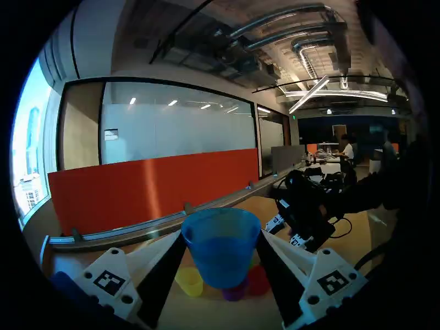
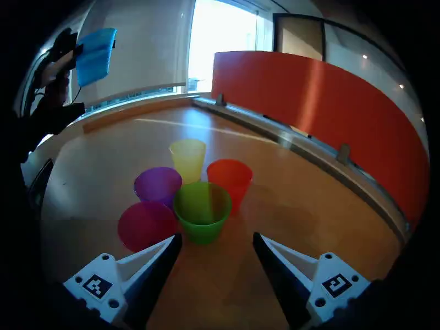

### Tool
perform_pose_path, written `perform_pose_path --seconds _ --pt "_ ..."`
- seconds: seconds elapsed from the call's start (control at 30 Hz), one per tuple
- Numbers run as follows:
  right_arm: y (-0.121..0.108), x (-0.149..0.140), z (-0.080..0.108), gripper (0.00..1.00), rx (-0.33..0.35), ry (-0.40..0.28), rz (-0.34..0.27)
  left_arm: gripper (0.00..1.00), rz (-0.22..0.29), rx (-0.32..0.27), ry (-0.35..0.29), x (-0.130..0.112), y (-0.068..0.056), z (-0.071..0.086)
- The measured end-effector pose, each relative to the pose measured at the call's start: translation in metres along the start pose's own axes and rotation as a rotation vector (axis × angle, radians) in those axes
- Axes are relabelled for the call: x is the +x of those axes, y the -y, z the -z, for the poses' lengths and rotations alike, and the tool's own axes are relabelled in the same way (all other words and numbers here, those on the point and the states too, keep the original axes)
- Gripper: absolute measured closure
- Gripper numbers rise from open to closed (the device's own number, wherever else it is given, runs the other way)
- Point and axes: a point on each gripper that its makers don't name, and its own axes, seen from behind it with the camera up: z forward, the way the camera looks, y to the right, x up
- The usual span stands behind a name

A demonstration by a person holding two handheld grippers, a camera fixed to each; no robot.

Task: Pour water

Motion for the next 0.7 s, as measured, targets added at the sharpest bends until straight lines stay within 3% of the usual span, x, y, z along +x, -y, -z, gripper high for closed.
perform_pose_path --seconds 0.7 --pt "0.014 0.009 -0.024 0.0 0.037 0.004 -0.004 0.15 0.001 0.006 0.007 -0.006 0.004 0.001"
